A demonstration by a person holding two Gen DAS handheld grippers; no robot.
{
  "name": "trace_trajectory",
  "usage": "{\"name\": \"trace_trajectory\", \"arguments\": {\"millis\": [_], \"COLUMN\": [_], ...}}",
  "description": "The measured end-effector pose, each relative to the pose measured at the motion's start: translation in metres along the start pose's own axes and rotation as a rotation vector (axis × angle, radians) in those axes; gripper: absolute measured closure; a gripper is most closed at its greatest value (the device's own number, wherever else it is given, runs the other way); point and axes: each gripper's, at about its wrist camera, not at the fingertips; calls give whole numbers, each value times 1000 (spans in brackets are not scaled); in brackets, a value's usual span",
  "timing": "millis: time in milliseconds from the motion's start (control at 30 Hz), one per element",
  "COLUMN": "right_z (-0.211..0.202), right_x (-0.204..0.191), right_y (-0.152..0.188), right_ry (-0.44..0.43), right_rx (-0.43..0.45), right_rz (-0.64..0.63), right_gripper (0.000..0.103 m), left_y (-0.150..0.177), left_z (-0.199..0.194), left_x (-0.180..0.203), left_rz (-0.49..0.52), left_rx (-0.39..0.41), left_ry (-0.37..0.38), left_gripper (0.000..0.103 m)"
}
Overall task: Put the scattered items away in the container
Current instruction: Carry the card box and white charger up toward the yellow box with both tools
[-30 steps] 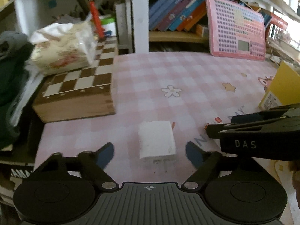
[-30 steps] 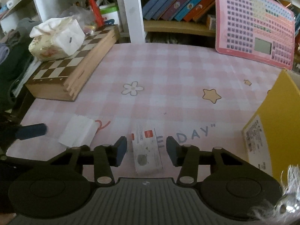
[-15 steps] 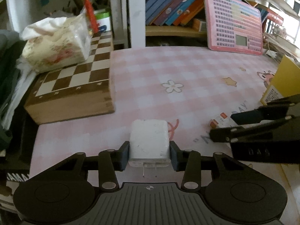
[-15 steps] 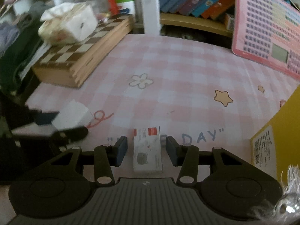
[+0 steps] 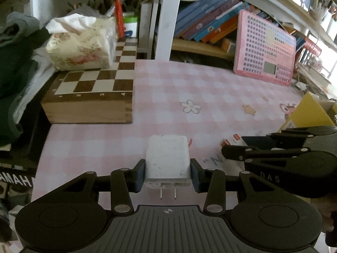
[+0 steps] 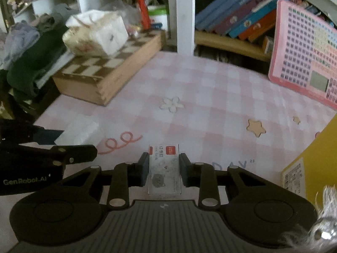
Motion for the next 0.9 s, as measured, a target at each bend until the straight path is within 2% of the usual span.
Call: {"name": "trace_trajectory", "arguments": {"millis": [400,667,900], "right_z": [-51,-89,-137], "right_x": [-5,-14,-23], "right_y": [12,42,67], "right_ry": [-25,-39,-54], "right_rx": [54,45,72], "right_rz": [12,-6,-11], "right_gripper": [75,75,75], "left_y": [26,49,70], "left_z": [-47,-88,-128], "left_x": [10,24,36], "left_rz": [22,59,67], "left_rx": [16,36,64], "left_ry": [44,69,101], "left_gripper": [61,61,61]}}
Point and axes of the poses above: each gripper's, at about its wrist camera, not at the fingertips, and z roughly the way its jaws point, x to its right, y to its underside, and after that the axes turned 3 degrees about z, right-handed
